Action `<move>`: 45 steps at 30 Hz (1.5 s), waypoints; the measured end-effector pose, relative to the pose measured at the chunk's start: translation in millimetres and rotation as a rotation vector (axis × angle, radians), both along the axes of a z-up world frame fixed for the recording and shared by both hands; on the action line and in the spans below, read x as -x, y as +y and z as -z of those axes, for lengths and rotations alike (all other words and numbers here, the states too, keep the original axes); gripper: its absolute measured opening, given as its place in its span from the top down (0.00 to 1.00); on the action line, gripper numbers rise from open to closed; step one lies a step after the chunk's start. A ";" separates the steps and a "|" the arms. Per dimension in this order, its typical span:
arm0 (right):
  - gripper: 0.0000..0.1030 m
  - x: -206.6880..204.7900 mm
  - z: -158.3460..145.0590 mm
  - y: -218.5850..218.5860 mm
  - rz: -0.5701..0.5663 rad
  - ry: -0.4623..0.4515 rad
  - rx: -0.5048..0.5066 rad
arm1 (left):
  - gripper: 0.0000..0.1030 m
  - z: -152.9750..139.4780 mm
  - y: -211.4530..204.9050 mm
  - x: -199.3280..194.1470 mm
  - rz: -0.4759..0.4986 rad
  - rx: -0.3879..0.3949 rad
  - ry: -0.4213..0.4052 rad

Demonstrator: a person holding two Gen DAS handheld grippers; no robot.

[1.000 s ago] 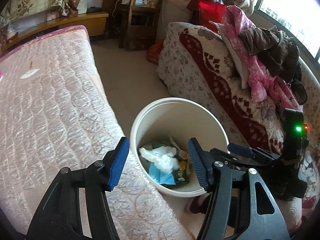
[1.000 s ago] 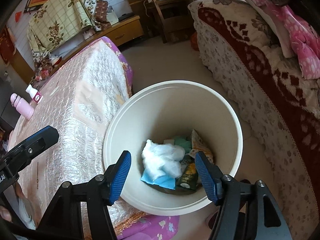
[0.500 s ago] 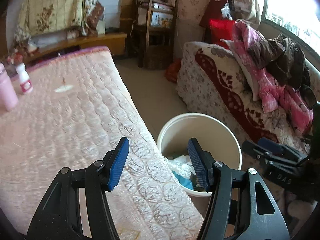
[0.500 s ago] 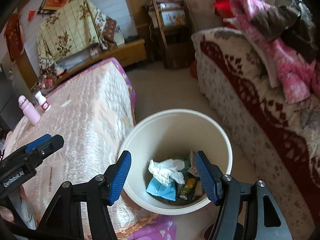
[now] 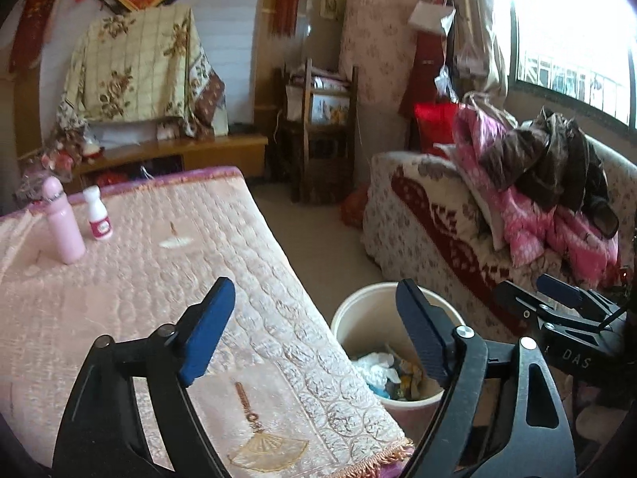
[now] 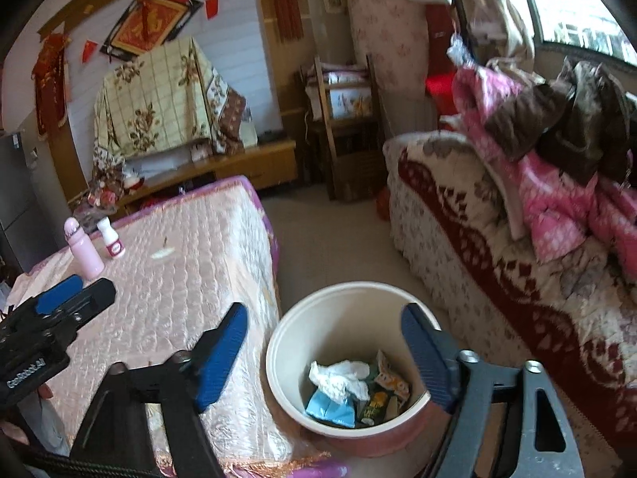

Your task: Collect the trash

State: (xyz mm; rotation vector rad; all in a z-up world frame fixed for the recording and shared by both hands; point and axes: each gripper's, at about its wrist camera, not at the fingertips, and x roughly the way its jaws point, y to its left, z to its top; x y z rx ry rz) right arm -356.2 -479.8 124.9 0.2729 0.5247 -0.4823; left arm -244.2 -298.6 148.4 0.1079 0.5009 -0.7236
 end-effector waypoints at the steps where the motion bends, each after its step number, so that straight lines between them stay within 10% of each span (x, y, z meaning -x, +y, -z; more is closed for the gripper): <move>1: 0.18 1.8 -3.3 2.1 0.001 -0.010 0.010 | 0.18 -2.6 2.2 1.3 0.000 0.004 -0.004; 45: 0.07 34.9 -50.6 38.3 0.039 -0.110 0.136 | 0.18 -29.9 24.2 31.3 -0.031 0.041 -0.073</move>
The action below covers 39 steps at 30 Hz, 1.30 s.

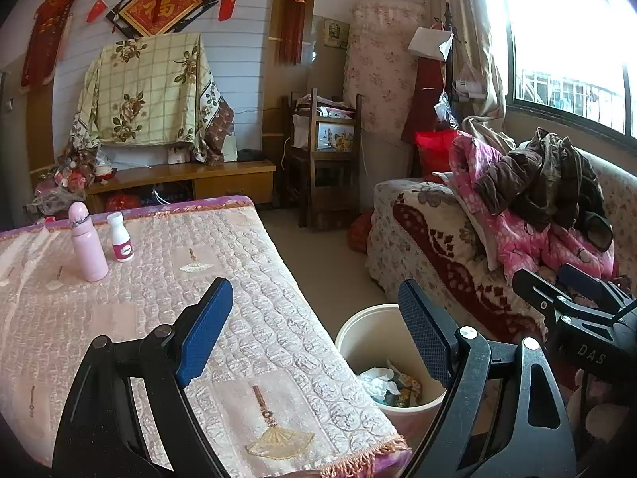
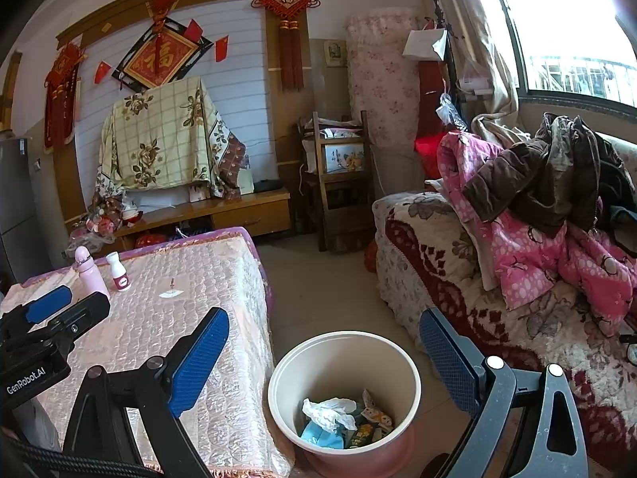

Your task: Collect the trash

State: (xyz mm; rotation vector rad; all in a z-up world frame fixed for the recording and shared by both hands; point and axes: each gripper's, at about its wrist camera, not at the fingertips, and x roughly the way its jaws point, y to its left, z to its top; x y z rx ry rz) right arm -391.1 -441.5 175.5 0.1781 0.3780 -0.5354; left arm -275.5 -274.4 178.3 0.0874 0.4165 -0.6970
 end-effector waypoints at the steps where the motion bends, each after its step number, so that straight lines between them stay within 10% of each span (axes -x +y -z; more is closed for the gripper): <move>1: 0.07 0.1 -0.5 0.2 0.001 0.000 0.000 | 0.18 0.3 0.1 0.1 0.000 -0.001 0.000; 39: 0.07 -3.6 10.8 -9.6 -0.007 0.030 -0.015 | 0.18 9.3 6.2 -5.0 0.004 -0.009 0.017</move>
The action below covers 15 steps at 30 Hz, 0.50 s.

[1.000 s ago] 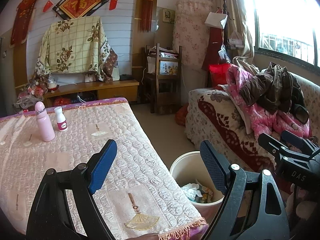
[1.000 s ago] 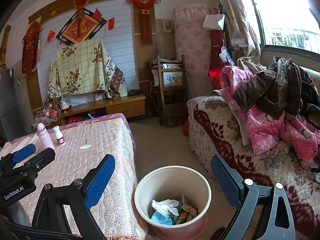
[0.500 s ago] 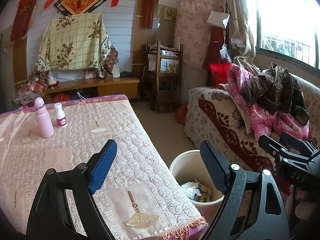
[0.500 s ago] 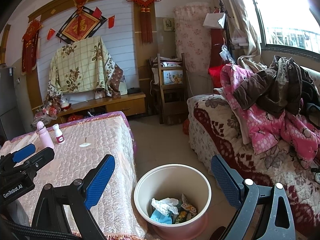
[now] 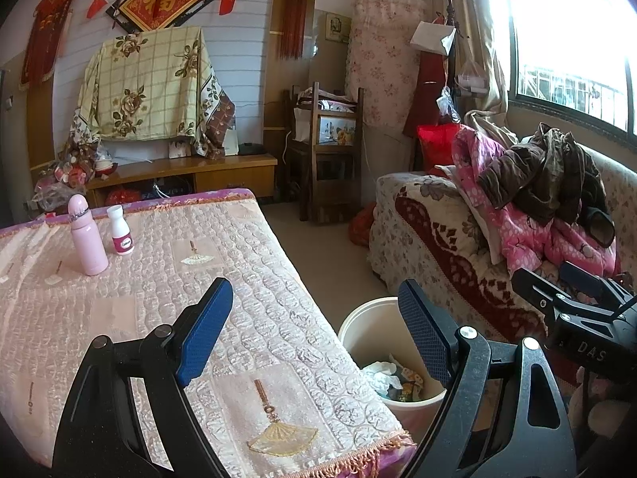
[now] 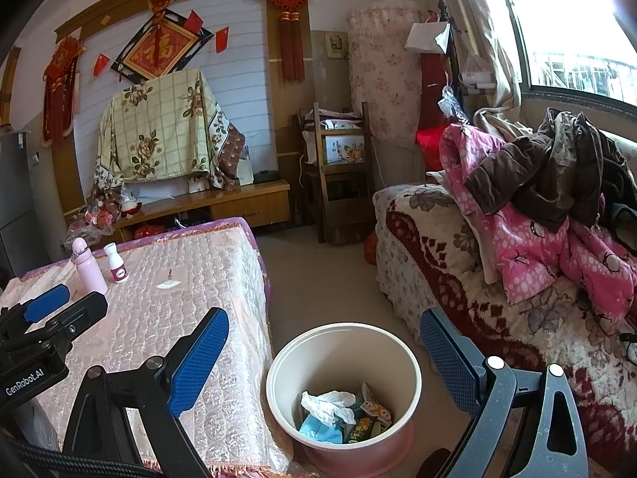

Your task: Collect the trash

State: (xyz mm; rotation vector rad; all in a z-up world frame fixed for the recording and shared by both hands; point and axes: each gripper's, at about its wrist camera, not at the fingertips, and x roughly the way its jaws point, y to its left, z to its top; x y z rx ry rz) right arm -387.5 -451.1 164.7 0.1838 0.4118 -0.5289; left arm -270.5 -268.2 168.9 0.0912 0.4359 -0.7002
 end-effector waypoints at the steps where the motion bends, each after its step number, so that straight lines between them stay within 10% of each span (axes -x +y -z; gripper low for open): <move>1: 0.07 -0.1 0.1 -0.2 -0.001 0.001 0.000 | 0.18 0.3 0.2 0.1 0.000 0.000 0.001; 15: 0.07 -4.3 3.5 0.1 -0.008 0.015 0.002 | 0.18 6.4 1.6 -2.1 0.009 0.000 -0.003</move>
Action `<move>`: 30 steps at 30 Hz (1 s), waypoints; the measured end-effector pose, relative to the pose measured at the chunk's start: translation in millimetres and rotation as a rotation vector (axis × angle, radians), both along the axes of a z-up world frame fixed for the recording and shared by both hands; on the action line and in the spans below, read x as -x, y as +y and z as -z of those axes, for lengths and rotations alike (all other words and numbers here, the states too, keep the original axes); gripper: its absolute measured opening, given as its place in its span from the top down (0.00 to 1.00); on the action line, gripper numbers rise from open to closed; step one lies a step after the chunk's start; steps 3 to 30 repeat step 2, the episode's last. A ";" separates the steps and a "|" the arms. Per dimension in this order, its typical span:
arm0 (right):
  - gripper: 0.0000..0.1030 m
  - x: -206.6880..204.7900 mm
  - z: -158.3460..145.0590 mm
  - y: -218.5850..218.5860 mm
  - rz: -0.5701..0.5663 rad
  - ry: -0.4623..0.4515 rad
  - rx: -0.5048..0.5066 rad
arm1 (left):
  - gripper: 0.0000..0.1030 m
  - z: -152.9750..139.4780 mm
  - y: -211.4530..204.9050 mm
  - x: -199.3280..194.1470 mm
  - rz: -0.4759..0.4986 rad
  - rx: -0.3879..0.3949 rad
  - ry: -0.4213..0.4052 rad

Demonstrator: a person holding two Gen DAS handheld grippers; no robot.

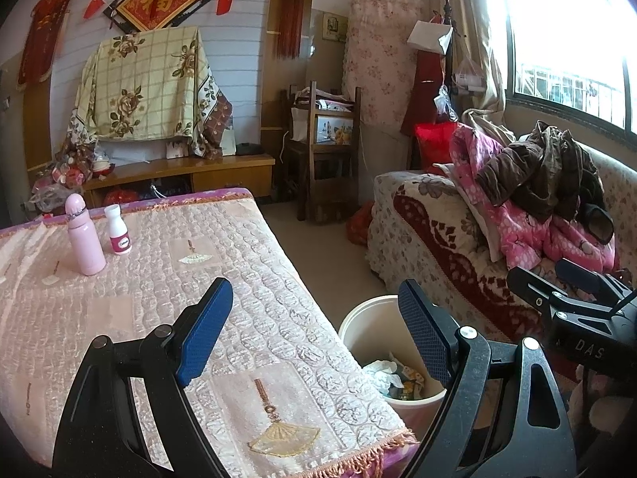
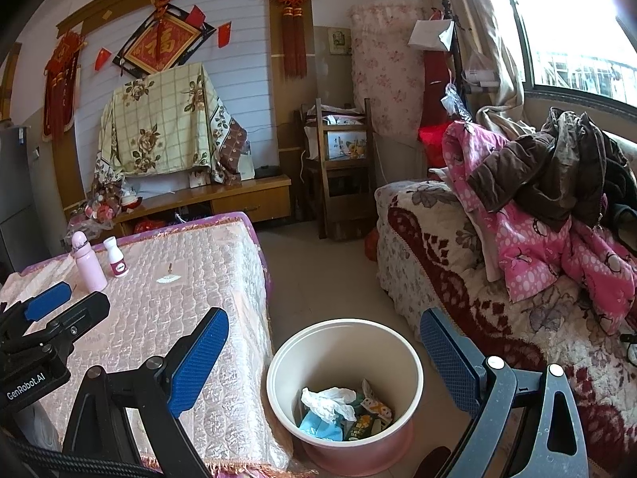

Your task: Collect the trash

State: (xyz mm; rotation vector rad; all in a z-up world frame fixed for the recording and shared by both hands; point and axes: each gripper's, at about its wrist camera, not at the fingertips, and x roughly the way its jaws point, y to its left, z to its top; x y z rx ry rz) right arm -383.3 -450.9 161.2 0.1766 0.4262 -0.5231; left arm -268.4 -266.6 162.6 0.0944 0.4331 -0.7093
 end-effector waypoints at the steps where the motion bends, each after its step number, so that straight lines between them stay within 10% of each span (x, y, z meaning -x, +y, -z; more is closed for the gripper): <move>1: 0.07 -0.1 0.0 0.1 0.000 0.001 0.000 | 0.18 0.6 1.0 -1.2 0.000 0.000 0.001; 30: 0.07 -1.3 0.8 0.7 -0.003 0.004 0.000 | 0.18 1.8 2.6 -2.6 -0.002 -0.002 0.004</move>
